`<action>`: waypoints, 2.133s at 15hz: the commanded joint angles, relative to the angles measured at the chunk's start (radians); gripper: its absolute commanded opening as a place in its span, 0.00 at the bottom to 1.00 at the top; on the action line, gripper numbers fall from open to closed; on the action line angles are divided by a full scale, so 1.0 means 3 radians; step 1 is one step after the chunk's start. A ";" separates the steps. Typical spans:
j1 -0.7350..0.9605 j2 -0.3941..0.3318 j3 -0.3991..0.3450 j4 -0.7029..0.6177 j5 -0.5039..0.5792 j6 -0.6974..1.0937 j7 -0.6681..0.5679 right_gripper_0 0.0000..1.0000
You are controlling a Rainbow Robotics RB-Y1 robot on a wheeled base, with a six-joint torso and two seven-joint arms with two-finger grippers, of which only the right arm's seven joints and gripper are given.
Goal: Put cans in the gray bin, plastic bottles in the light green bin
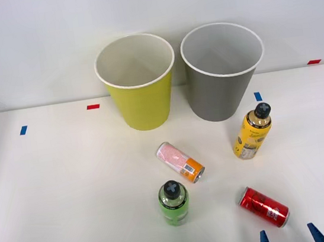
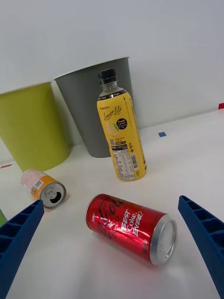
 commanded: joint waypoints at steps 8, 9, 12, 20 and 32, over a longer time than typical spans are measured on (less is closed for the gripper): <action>0.0000 0.0000 0.0000 0.0000 0.0000 0.0000 0.0000 1.00; 0.0000 0.0000 0.0000 0.0000 0.0000 0.0000 0.0000 1.00; 0.0000 0.0000 0.0000 0.0000 0.0000 0.0000 0.0000 1.00; 0.0000 0.0000 0.0000 0.0000 0.0000 0.0000 0.0000 1.00; 0.0000 0.0000 0.0000 0.0000 0.0000 0.0000 0.0000 1.00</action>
